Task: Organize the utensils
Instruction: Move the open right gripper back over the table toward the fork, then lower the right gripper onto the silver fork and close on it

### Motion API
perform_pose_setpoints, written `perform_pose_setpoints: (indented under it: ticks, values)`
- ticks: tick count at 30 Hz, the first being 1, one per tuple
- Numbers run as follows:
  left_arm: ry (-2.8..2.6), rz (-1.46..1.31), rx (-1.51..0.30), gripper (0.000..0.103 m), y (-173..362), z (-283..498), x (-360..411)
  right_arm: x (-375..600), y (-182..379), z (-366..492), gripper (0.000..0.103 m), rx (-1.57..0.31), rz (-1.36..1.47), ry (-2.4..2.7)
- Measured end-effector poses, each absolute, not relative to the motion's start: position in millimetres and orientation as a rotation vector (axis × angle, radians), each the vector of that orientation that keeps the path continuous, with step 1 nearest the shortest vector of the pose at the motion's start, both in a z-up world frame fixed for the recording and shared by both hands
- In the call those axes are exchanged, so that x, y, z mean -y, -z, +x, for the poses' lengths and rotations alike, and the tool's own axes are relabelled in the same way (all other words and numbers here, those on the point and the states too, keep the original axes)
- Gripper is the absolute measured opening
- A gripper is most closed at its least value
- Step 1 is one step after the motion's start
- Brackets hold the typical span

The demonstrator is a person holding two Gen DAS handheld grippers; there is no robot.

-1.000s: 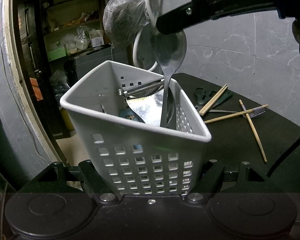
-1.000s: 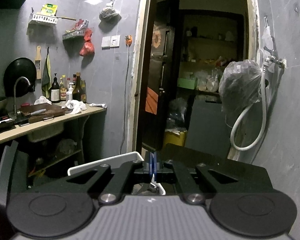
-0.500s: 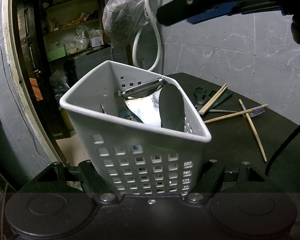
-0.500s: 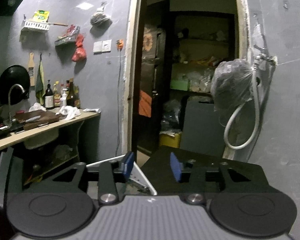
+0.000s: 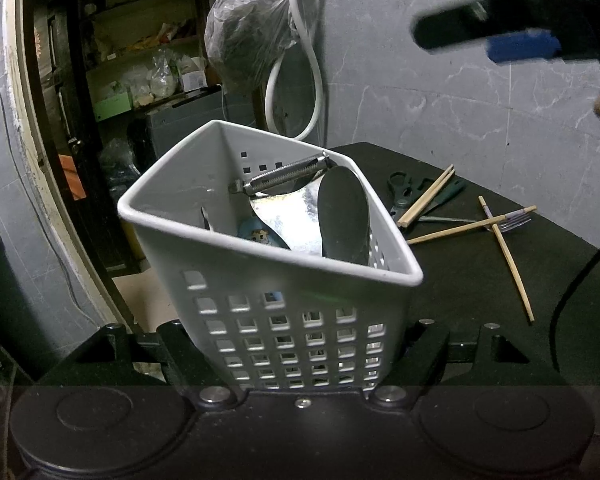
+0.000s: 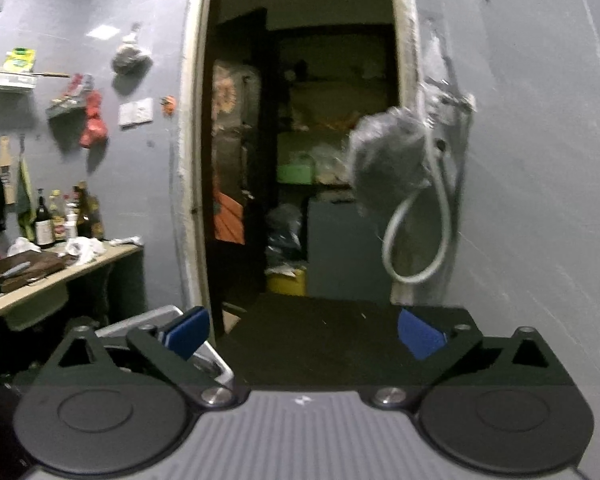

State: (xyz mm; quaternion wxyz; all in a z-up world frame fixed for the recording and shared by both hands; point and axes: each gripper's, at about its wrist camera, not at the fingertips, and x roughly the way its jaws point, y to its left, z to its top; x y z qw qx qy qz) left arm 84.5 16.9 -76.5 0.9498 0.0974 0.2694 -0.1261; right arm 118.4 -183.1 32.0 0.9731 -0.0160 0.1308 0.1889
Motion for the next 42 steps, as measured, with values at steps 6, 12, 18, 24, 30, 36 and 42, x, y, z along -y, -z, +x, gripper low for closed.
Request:
perform_pose_setpoints:
  ticks: [6,12,18,24,30,36,42]
  values:
    - [0.254,0.198,-0.555,0.078,74.1,89.8,-16.4,208.4,-8.5,122.7,0.103,-0.382,0.03,-0.294]
    - [0.244,0.194,-0.568,0.078,73.5,90.3,-16.1,241.7,20.6,134.2,0.103,-0.539,0.169,-0.206]
    - [0.234,0.192,-0.579,0.078,71.3,92.2,-12.7,263.4,52.2,142.9,0.103,-0.686,0.236,-0.09]
    - [0.227,0.195,-0.588,0.078,69.1,93.4,-10.0,284.9,76.3,152.5,0.103,-0.755,0.322,0.005]
    - [0.22,0.194,-0.594,0.078,68.2,94.0,-8.1,298.3,87.0,155.3,0.103,-0.75,0.351,0.056]
    - [0.212,0.194,-0.6,0.078,68.4,93.8,-6.6,306.1,94.6,162.7,0.103,-0.734,0.359,0.082]
    - [0.204,0.195,-0.607,0.078,67.3,94.7,-4.0,313.5,103.3,174.4,0.103,-0.717,0.38,0.086]
